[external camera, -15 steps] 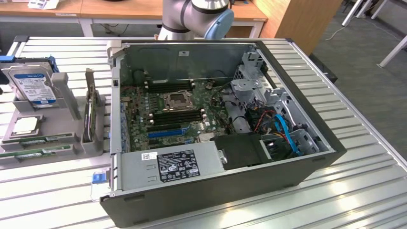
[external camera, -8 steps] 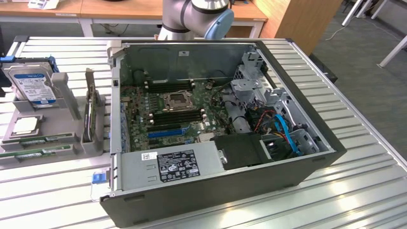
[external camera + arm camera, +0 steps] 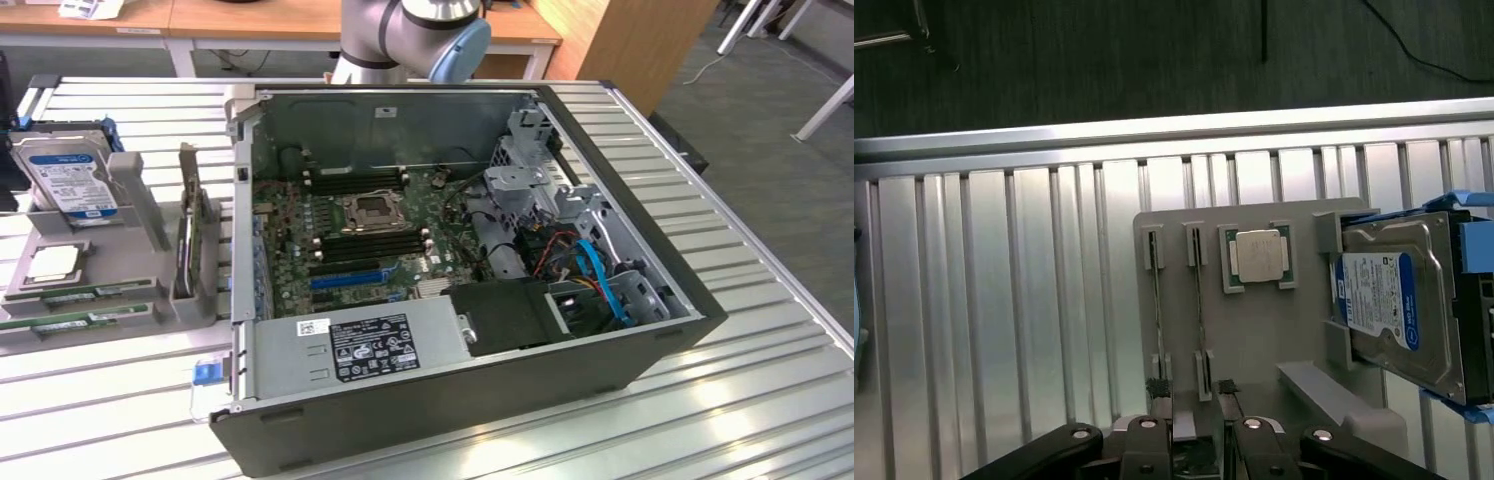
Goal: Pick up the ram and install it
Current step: 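Pick up the ram and move it above insertion slot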
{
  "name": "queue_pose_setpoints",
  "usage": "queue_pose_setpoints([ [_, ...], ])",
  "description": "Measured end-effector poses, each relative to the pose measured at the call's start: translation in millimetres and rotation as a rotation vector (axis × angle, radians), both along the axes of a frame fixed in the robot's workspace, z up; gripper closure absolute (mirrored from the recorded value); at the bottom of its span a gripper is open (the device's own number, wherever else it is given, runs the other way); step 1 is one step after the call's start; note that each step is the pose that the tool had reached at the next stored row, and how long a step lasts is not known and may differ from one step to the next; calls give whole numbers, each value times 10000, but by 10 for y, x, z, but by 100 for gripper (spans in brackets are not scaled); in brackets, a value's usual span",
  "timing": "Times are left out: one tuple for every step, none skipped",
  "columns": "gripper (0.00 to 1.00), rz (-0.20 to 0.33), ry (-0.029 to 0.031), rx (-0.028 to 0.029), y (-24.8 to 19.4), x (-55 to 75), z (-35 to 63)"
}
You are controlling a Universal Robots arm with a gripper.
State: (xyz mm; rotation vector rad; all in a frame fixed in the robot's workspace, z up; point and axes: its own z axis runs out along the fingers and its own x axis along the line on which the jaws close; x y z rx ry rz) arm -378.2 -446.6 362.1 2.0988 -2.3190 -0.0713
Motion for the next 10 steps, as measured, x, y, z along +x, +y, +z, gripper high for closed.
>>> queue_pose_setpoints([
  [71, 4, 0, 5, 0, 0, -12],
  [71, 9, 0, 10, 0, 0, -24],
  [71, 15, 0, 15, 0, 0, -38],
  [71, 20, 0, 19, 0, 0, -52],
  [71, 25, 0, 23, 0, 0, -66],
  [71, 30, 0, 23, 0, 0, -79],
  [71, 35, 0, 25, 0, 0, -91],
  [71, 40, 0, 26, 0, 0, -102],
  [71, 44, 1, 25, 0, 0, -114],
  [71, 49, 0, 27, 0, 0, -125],
])
